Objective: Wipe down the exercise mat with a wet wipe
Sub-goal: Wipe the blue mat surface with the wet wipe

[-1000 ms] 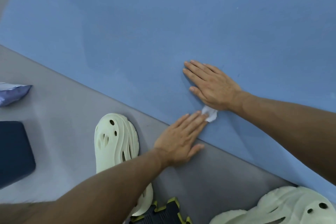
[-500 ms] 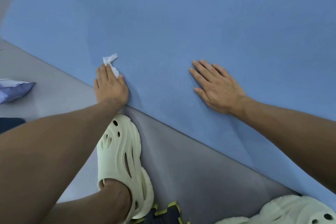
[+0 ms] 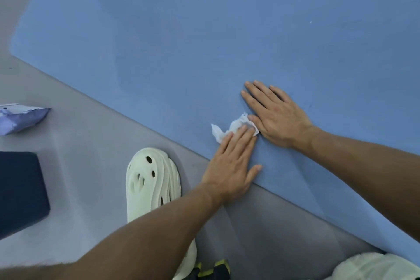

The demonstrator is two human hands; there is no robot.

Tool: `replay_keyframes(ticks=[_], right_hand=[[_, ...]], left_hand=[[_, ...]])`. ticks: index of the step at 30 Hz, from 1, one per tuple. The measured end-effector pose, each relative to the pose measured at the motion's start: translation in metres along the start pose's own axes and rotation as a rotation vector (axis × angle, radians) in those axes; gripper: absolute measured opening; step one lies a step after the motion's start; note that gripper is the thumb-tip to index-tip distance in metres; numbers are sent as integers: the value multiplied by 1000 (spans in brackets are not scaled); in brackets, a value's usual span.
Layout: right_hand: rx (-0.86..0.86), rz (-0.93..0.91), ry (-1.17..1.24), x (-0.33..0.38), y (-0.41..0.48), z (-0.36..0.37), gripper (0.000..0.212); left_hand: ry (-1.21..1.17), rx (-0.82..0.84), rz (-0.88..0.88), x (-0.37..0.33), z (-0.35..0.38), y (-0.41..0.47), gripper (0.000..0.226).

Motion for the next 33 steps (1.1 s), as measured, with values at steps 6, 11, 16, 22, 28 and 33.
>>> replay_keyframes(ticks=[6,11,16,22,28,33], right_hand=[[18,11,0,-2,0,1,63],[22,55,-7,-7,0,1,63],[30,117,20,-22,-5,-1,63],[15,130,27,-25,-7,0,61],[-18,135,10,-32,-10,-2,61],[-7,174,24,-42,-16,-1,63]], left_hand=[[-106,-46,-174,67,-25,24,69],[-95,-143,-561,149,-68,58,66],[-119,-154,-669,199,-95,87,63],[-99,-91,-262,104,-61,97,67],[-189,-98,-113,-3,-21,72,67],[-109,-28,-45,28,-33,85,64]])
Point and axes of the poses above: each hand's wrist, its own y-axis towards the middle knuckle, its own z-axis out of the palm, x = y × z, the point moved 4 cm from there along y, towards the middle knuckle, and after that the axes turned 3 degrees about x, right-handed, at the moved point
